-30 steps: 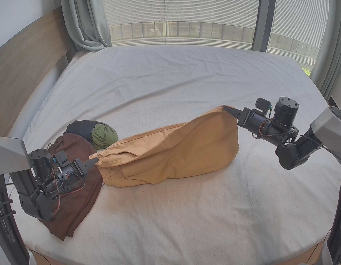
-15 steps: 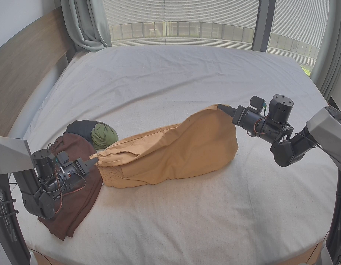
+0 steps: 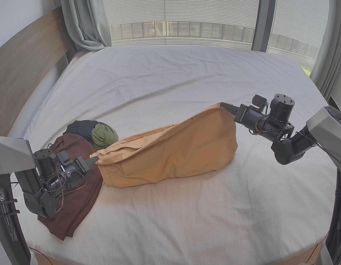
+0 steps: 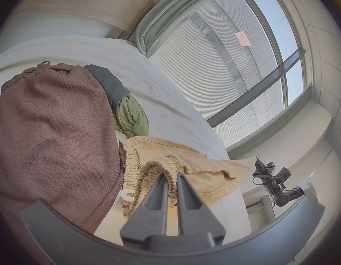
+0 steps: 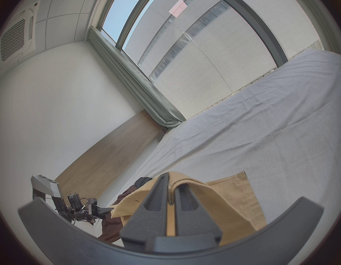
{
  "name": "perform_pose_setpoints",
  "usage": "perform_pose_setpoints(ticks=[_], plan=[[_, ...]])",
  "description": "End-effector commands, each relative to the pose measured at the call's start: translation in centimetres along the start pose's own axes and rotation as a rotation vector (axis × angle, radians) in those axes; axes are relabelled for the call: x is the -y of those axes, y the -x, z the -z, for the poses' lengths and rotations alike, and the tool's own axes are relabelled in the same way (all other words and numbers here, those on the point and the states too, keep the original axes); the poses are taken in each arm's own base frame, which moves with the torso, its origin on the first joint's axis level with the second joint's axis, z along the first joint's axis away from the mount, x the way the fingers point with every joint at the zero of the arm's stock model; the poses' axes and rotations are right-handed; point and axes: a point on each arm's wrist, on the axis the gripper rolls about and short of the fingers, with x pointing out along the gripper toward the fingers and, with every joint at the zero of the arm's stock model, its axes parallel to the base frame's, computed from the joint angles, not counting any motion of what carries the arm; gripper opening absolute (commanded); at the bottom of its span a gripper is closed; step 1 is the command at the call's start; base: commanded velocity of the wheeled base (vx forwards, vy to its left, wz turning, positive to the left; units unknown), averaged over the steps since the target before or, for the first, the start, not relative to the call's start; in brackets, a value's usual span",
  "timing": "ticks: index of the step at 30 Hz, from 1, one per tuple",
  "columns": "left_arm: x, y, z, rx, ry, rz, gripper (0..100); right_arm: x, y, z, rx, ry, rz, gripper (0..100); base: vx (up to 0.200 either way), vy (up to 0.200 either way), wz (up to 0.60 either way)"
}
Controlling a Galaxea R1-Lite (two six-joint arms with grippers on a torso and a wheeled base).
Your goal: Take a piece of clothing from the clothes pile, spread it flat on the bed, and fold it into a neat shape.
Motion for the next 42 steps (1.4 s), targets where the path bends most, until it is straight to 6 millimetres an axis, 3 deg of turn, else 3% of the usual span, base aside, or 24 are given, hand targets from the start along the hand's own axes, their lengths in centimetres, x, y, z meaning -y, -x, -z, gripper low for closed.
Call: perform_pose_setpoints(ticks=[1,8,20,27,42], plan=[[0.1,-0.5,0.1,0.006,-0.002,0.004,0,0.6,-0.4,0.0,-0.005,-0.005,0.011,0,0.000,0.000,0.00],[0.1,-1.7,-0.7,0.075,0.011,-0.017,0,1.2,-1.5,-0.3,-0.005,-0.004,0.011,0,0.000,0.000,0.00],[0.2,-2.6,-0.2,0.072,0.028,-0.006,0,3.2,-3.5,0.7,-0.026,-0.015,0.031,0,0.000,0.000,0.00],[0.3,-3.3,-1.0,0.125,0.017,-0.012,0,4.0,-3.9,0.8,-0.023,-0.013,0.037,0,0.000,0.000,0.00],[-0.7,-4.2,-0.3,0.114,0.021,-0.028,0,5.4,-4.9,1.5,-0.022,-0.014,0.044,0,0.000,0.000,0.00]])
